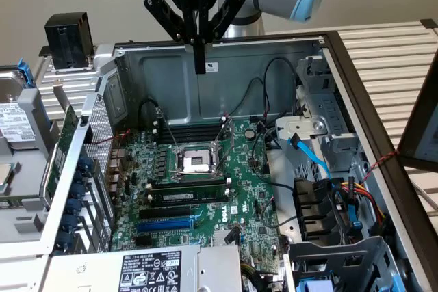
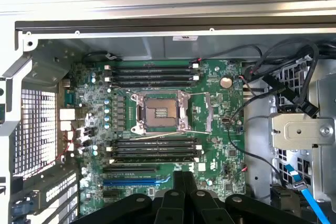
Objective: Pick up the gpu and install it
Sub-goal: 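Reach for the gpu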
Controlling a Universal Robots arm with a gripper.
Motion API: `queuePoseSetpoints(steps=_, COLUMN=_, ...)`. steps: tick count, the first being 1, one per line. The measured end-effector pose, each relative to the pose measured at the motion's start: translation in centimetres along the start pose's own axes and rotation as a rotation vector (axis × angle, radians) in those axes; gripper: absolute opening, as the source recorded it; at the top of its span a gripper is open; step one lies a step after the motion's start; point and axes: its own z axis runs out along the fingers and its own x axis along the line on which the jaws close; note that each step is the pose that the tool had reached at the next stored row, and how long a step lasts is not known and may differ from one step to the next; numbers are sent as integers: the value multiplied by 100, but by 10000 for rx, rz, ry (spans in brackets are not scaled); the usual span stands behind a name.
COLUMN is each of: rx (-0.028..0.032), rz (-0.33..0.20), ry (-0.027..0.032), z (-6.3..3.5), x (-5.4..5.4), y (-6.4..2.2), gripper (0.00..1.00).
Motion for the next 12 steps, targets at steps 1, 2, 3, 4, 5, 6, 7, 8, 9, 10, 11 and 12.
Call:
queuePoseSetpoints(steps=1, rx=0, rz=0, ry=0, z=0, x=0, y=0, gripper=11)
queuePoseSetpoints(steps=2, rx=-1, rz=0, ry=0, z=0, x=0, y=0, gripper=11)
queuePoseSetpoints(steps=3, rx=-1, rz=0, ry=0, z=0, x=0, y=0, gripper=11)
queuePoseSetpoints(steps=4, rx=0, rz=0, ry=-1, z=0, x=4, y=0, gripper=11)
queuePoseSetpoints(steps=5, rx=3, rz=1, ry=-9, z=-3, x=29, y=-2, gripper=11)
queuePoseSetpoints(steps=6, rx=1, rz=-1, ry=-22, z=-3, x=69, y=-5, gripper=11)
queuePoseSetpoints(steps=7, rx=-3, rz=-1, ry=-34, z=-2, x=112, y=-7, gripper=11)
queuePoseSetpoints(steps=8, rx=-3, rz=-1, ry=-42, z=-4, x=157, y=-10, gripper=11)
queuePoseSetpoints(steps=9, rx=-4, rz=-2, ry=-51, z=-5, x=201, y=-13, gripper=11)
queuePoseSetpoints(steps=10, rx=-4, rz=-3, ry=-58, z=-6, x=247, y=-17, gripper=11)
queuePoseSetpoints(steps=11, rx=-5, rz=-3, ry=-64, z=-6, x=290, y=-20, gripper=11)
queuePoseSetpoints(steps=12, rx=-5, rz=-3, ry=-67, z=-7, x=337, y=-23, gripper=11)
